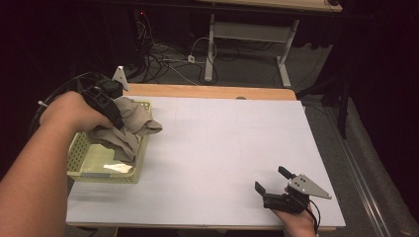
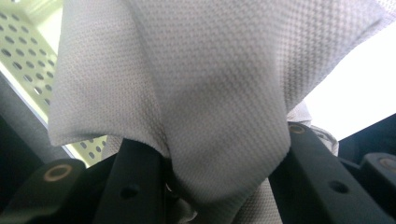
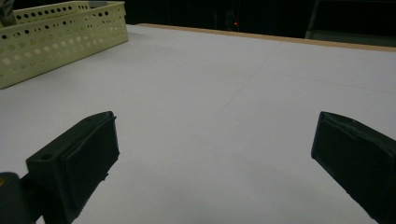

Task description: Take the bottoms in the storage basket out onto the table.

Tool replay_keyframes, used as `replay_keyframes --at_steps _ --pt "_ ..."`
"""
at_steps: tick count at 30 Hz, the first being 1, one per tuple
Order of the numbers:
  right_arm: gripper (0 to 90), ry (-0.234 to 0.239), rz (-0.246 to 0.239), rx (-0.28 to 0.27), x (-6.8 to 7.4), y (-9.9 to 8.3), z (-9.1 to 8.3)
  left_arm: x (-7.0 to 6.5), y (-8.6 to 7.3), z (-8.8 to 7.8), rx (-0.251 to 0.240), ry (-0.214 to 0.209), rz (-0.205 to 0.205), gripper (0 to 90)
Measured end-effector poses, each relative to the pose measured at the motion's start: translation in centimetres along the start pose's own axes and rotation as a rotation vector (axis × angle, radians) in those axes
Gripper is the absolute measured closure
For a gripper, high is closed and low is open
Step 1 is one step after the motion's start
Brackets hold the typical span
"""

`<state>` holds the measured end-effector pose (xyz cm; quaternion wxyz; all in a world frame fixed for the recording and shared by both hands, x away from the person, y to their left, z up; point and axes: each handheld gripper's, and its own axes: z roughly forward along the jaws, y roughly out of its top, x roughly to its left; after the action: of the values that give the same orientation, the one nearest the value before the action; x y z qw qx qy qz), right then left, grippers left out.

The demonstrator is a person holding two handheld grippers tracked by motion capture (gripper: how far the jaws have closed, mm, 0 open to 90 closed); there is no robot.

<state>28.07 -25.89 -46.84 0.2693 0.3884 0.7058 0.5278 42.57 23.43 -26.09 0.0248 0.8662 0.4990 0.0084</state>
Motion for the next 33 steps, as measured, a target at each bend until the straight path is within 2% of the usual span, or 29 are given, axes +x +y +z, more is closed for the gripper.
replay_keyframes --at_steps 2,5,16,20,25,33 --pt "1.7 0.000 0.000 -0.001 0.0 0.0 0.0 -0.6 0.3 -0.1 0.001 0.005 0.012 63.9" --pt "1.7 0.000 -0.003 -0.002 0.1 0.1 0.0 -1.8 1.0 -0.3 -0.003 0.037 0.032 63.7" --pt "1.7 -0.001 -0.009 -0.005 0.1 0.2 -0.1 -4.4 2.4 -0.3 -0.009 0.049 0.092 63.7" --pt "1.7 0.000 -0.011 -0.003 0.2 0.2 -0.1 -5.4 3.0 -0.2 -0.013 0.045 0.120 63.7" --pt "1.7 -0.001 -0.014 -0.004 0.2 0.2 -0.1 -6.7 3.8 -0.3 -0.047 0.004 0.147 63.8" --pt "1.7 0.000 -0.016 -0.004 0.2 0.2 -0.1 -9.9 5.7 0.2 -0.053 -0.004 0.215 63.8"
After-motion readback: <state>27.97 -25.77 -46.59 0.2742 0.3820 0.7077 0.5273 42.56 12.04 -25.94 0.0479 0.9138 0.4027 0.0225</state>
